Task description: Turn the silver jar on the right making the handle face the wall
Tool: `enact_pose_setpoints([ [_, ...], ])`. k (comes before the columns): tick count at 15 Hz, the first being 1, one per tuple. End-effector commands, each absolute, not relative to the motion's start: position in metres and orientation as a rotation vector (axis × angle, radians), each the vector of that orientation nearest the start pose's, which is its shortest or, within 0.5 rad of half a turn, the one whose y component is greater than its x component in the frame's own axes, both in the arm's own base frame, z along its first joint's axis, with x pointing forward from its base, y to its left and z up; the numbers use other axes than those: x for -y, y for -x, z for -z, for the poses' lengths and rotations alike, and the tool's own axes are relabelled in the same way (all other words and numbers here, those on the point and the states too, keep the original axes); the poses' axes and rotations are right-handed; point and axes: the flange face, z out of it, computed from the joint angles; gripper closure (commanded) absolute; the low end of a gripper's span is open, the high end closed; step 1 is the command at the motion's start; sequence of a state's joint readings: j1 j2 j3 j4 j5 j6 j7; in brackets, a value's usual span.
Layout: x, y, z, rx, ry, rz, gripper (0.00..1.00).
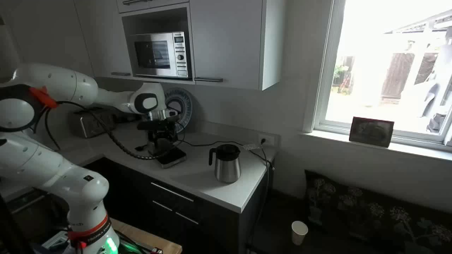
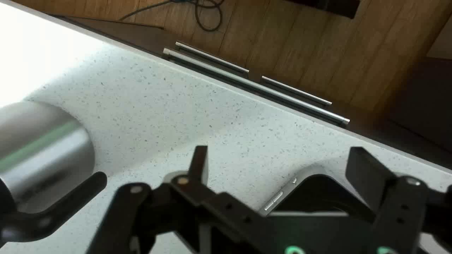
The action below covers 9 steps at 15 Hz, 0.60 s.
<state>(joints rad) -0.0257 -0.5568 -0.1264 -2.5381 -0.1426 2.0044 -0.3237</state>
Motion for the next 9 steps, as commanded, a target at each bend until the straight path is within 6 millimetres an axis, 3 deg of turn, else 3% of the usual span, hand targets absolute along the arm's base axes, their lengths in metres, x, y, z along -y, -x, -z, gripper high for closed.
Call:
enact_pose_setpoints([
  [1,0.067,-0.374,-0.461,0.397,3.183,0.009,0.00],
  [6,0.067,-0.374,-0.461,0.397,3.183,0.009,0.00],
  [9,0.078,-0.385,-0.460,0.750,3.159,-0.046,0.00],
])
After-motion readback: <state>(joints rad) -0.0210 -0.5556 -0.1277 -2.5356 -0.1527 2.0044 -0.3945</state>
